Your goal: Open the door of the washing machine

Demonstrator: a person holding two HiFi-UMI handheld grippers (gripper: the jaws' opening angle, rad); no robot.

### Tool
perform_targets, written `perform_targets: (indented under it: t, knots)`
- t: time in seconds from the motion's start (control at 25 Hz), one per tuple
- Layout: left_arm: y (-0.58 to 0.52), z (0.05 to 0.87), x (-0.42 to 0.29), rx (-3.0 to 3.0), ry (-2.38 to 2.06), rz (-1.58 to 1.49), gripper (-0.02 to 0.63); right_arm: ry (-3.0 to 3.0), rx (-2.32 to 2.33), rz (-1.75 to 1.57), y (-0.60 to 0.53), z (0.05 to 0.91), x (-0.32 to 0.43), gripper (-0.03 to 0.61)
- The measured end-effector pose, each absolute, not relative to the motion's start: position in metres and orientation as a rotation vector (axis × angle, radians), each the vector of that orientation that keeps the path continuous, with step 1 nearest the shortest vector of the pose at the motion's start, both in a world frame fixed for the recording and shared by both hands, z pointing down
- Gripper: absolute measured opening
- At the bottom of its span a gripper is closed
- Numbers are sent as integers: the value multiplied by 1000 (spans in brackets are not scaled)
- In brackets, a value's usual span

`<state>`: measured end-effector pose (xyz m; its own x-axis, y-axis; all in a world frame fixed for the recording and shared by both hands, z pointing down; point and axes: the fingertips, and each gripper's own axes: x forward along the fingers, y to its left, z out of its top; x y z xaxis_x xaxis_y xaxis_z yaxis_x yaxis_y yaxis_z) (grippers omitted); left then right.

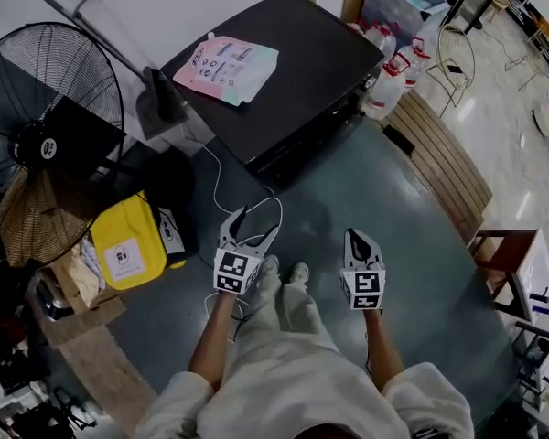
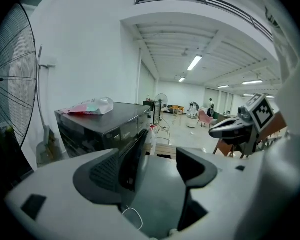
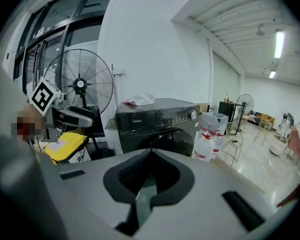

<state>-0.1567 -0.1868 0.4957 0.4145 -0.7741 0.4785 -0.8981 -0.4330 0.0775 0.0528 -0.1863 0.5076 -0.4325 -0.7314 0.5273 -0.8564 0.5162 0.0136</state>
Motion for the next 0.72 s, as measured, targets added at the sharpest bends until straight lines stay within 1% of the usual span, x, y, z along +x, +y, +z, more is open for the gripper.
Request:
perform_targets:
  t: [0.72]
  knots:
    - [-241, 624, -152, 2370, -1282, 587, 334, -2164, 1359, 465, -202, 619, 31, 0]
